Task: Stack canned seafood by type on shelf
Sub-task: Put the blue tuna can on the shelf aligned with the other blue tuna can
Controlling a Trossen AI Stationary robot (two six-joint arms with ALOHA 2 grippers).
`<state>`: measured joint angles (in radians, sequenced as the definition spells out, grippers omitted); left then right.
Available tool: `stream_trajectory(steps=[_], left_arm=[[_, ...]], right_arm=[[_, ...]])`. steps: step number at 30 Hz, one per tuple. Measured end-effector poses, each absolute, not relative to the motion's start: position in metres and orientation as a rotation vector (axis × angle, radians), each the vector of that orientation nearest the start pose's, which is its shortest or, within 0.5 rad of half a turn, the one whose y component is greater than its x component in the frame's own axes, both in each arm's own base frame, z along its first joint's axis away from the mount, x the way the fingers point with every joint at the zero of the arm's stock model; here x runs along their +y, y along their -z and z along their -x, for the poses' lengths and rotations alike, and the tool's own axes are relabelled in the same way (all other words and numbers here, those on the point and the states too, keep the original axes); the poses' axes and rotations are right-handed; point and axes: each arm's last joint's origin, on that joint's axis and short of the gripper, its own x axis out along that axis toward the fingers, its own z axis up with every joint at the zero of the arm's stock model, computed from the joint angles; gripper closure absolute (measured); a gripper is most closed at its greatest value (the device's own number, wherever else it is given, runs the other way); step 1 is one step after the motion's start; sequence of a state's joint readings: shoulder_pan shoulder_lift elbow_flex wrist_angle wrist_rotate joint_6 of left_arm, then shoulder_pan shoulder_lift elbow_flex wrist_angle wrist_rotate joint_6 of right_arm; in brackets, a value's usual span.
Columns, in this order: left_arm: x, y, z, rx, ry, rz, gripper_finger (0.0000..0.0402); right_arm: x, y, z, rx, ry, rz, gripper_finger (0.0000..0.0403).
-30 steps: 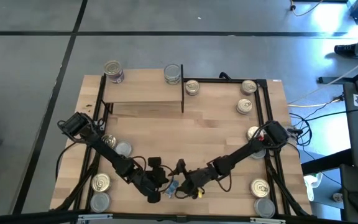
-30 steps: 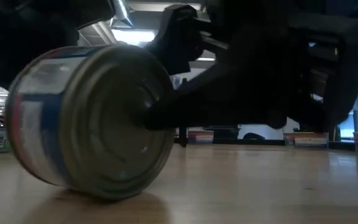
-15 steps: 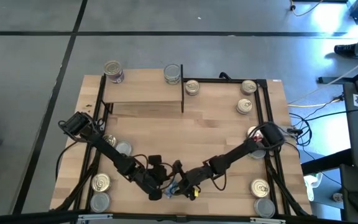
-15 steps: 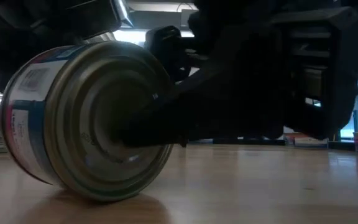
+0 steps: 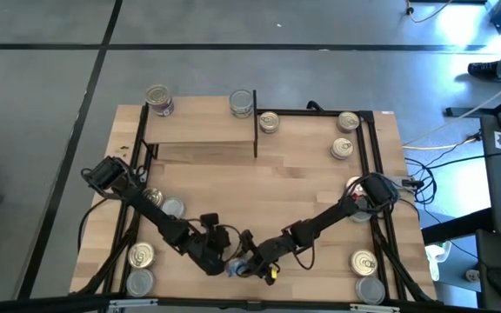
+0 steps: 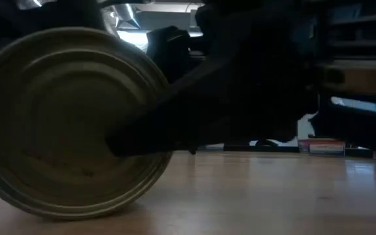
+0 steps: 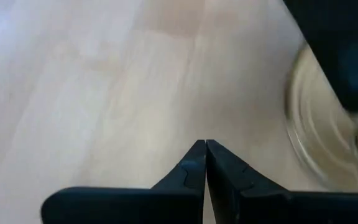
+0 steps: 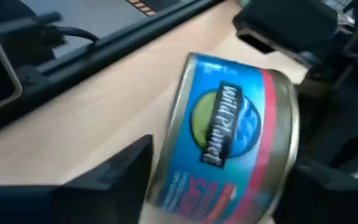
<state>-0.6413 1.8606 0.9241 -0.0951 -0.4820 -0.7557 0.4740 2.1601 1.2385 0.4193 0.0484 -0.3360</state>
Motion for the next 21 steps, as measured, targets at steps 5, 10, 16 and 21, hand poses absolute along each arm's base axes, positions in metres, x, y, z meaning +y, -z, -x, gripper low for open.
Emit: stream_trajectory(steps=[5,10,16,21], left_arm=[[-0.197,-0.113,-0.270,0.886,-0.183,0.155,0.0394],[-0.203,-0.121,-0.263,0.886,-0.156,0.164,0.0394],[-0.206,-0.132,-0.262,0.840,-0.154,0.243,0.0394],[-0.199,-0.132,-0.268,0.828,-0.174,0.255,0.0371]], right_arm=[[0.201,-0.117,-0.399,0.422,-0.481,0.459,0.0210],[0.197,-0.126,-0.395,0.476,-0.408,0.496,0.0210],[0.183,-0.150,-0.382,0.615,-0.194,0.611,0.0210],[0.172,-0.154,-0.371,0.744,-0.043,0.682,0.0210]])
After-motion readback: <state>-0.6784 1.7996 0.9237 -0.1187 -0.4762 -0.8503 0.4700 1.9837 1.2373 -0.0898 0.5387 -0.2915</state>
